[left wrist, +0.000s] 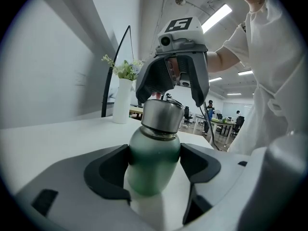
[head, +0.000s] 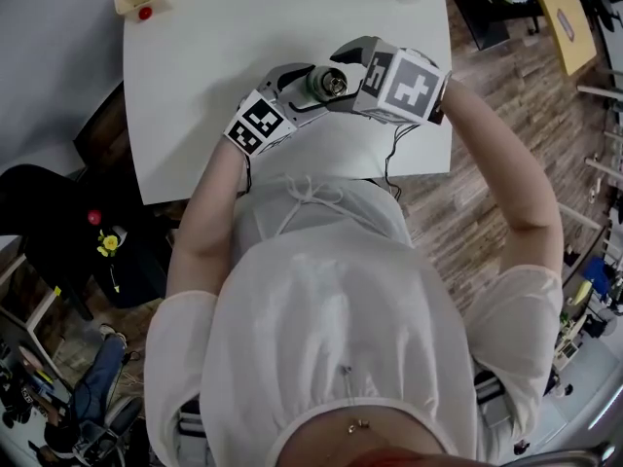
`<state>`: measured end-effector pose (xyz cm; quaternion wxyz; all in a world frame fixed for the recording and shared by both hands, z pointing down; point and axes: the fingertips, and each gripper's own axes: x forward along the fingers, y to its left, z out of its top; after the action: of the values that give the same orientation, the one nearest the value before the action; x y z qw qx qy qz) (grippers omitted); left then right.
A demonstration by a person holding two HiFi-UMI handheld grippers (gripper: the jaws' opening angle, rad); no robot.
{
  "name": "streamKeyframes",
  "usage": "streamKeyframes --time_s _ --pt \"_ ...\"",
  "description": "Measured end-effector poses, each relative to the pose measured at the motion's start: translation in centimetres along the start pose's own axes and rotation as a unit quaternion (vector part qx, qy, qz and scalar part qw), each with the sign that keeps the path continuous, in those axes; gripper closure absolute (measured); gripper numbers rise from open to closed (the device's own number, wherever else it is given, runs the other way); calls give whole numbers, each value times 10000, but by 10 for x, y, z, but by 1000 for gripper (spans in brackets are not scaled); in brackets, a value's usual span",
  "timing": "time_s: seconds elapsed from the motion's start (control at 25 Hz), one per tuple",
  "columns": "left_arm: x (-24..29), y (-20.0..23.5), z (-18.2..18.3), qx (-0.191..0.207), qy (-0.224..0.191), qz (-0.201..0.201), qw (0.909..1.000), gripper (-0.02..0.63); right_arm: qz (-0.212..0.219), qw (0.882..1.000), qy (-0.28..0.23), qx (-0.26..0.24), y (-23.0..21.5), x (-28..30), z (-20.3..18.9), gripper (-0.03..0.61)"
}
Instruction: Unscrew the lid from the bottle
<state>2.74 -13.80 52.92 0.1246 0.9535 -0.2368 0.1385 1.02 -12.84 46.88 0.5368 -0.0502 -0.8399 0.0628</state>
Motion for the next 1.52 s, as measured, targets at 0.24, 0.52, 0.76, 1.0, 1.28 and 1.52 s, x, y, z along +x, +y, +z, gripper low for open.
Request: streamKeyframes --time_s 0.24,0.52,0.76,1.0,1.28,1.52 --pt "1 -3 3 -20 25 25 10000 265 -439 9773 -332 2048 -8 7 -14 276" --pt "0 -3 4 -26 13 36 10000 265 -728 9592 -536 2678 -14 12 -10 327" --pt "2 -4 4 -22 32 42 10000 265 -795 9650 -475 2452 -15 10 -13 325" --pt "1 -3 3 -50 27 71 10000 265 -512 9859 -43 1592 -11 13 -14 325" --pt "2 -2 3 -47 9 77 10000 265 -225 9960 852 -138 -8 10 -11 327" --pt "1 -2 2 -88 18 106 9999 265 124 9836 1322 -1217 4 17 -9 328"
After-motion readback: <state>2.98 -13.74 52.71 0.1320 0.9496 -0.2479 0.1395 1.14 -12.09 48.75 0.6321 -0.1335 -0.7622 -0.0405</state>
